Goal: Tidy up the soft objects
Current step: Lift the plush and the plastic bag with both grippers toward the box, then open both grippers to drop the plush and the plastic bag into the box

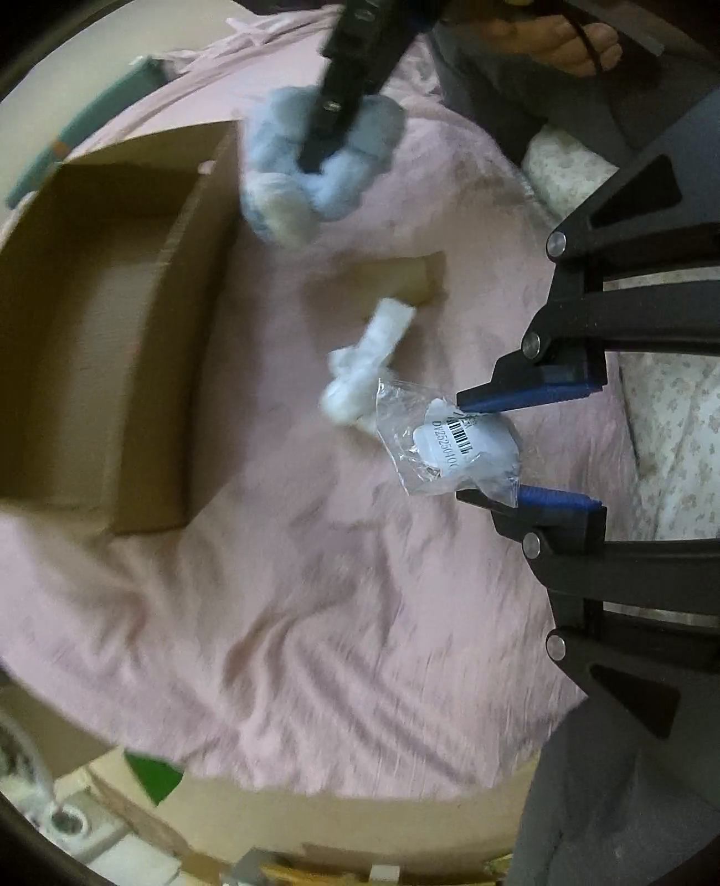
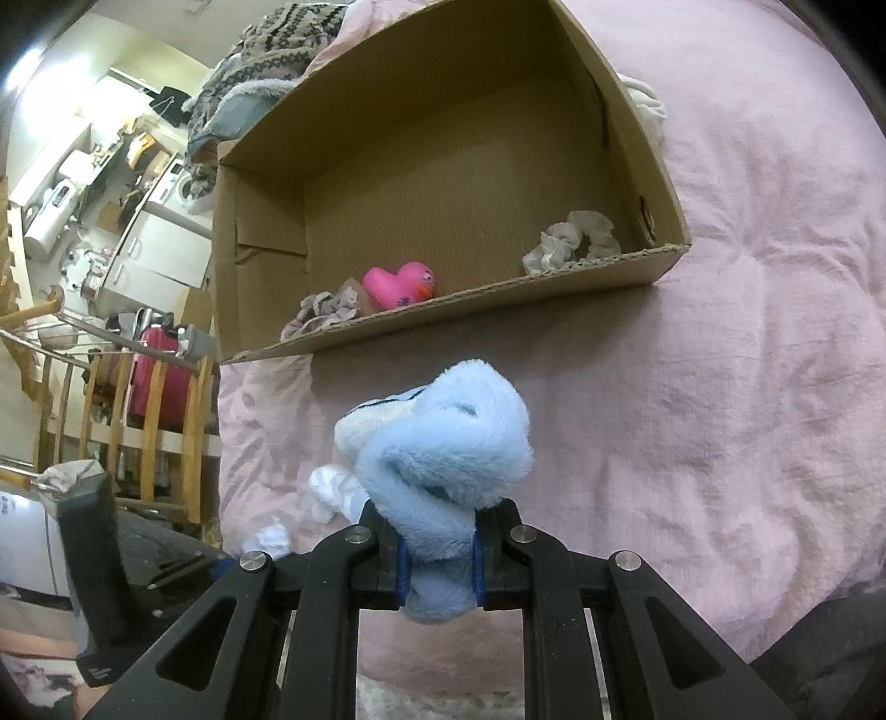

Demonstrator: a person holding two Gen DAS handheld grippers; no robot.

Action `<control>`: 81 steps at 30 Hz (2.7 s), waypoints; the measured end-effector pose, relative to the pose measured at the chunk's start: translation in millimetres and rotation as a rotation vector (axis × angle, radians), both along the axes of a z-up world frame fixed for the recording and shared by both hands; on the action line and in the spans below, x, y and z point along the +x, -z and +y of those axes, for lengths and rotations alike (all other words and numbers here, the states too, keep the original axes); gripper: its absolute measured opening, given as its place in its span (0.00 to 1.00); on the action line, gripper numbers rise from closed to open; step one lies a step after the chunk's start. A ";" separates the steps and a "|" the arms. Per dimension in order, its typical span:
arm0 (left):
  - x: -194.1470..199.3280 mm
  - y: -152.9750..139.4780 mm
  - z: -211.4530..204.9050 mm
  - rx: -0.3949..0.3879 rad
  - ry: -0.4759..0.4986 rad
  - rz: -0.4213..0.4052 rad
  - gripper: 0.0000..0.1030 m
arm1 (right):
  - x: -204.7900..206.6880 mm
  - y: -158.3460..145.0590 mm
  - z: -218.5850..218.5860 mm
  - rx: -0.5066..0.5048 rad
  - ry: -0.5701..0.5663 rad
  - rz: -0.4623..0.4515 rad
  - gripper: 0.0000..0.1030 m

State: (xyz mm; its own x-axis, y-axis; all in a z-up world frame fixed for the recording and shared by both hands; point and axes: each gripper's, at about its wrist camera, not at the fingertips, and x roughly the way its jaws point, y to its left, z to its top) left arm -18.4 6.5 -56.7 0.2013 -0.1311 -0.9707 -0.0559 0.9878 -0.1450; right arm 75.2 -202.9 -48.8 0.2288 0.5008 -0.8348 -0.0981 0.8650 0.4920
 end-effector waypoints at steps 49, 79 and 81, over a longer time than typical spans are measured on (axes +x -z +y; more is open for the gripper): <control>123.0 -104.2 -10.3 0.106 0.004 -0.526 0.22 | 60.1 -82.0 -23.1 -0.039 0.066 -0.321 0.17; 133.0 -58.9 -15.2 0.002 0.036 -0.457 0.22 | 69.8 -33.1 2.1 -0.137 -0.008 -0.240 0.19; 133.0 -57.6 -15.0 0.013 0.034 -0.454 0.22 | 69.7 -33.0 2.1 -0.133 -0.010 -0.241 0.19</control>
